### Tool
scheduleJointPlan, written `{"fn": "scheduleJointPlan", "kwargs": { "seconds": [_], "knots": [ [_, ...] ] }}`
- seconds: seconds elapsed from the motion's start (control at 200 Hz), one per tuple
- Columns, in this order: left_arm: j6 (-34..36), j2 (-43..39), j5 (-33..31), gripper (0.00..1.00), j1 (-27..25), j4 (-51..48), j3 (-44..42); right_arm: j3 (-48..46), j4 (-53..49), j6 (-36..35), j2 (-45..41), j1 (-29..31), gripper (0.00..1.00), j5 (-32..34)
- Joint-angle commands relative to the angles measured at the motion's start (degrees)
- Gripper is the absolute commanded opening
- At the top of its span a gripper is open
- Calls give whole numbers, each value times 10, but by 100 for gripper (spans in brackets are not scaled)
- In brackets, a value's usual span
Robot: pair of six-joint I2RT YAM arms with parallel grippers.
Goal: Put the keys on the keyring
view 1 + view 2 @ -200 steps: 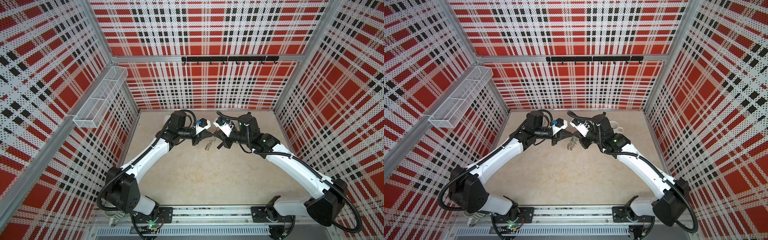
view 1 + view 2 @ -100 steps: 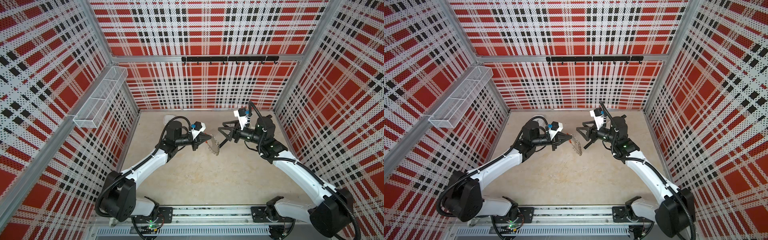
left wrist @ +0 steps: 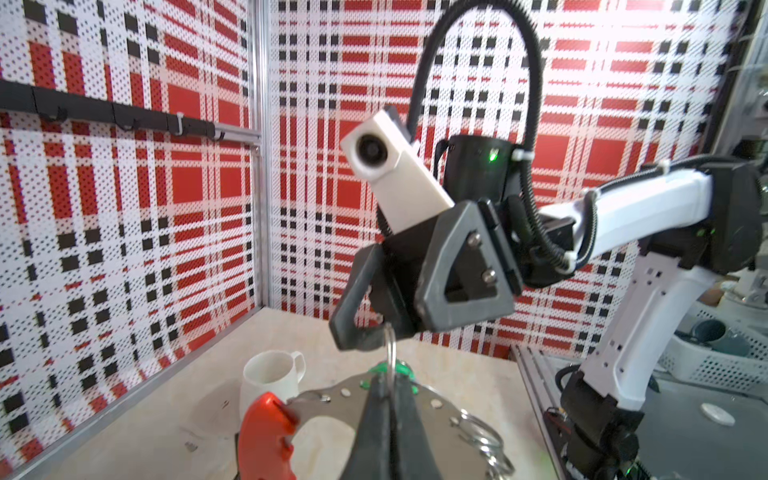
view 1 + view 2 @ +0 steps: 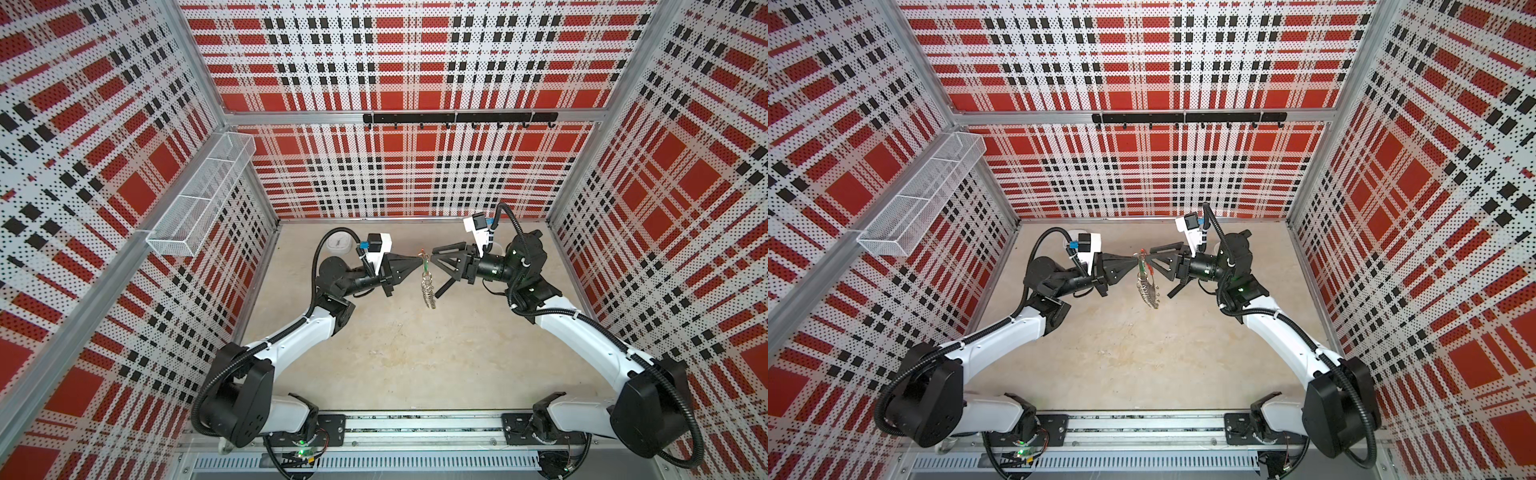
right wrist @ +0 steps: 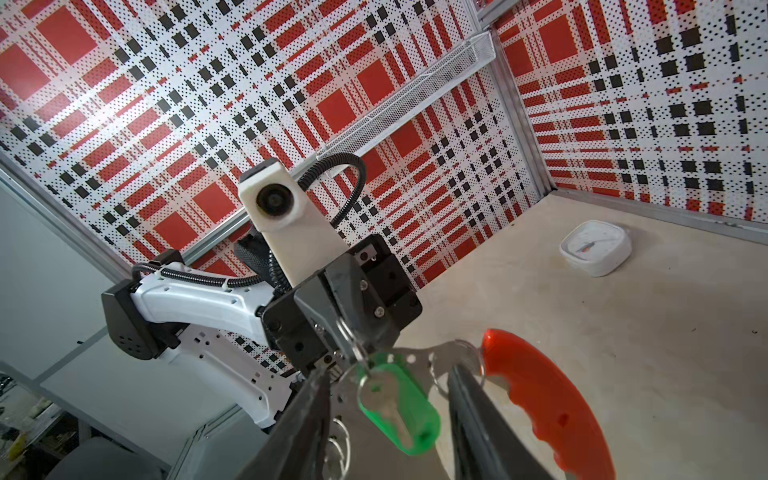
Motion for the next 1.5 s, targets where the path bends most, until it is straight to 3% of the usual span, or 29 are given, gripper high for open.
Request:
{"fn": "scheduleJointPlan", "kwargs": {
  "seconds": [0.0, 0.681, 1.188, 1.493],
  "knots": [
    [-99, 16, 0, 0, -4, 131, -6, 3, 29, 9, 2, 2, 44, -15],
    [-131, 43, 7, 0, -7, 146, 6, 53, 4, -18, 11, 13, 36, -19],
    [-140, 51, 9, 0, -3, 147, 24, 53, -17, -33, 10, 20, 0, -14],
    [-140, 54, 6, 0, -3, 156, 29, 37, -62, -54, 4, 20, 0, 10]
  ]
}}
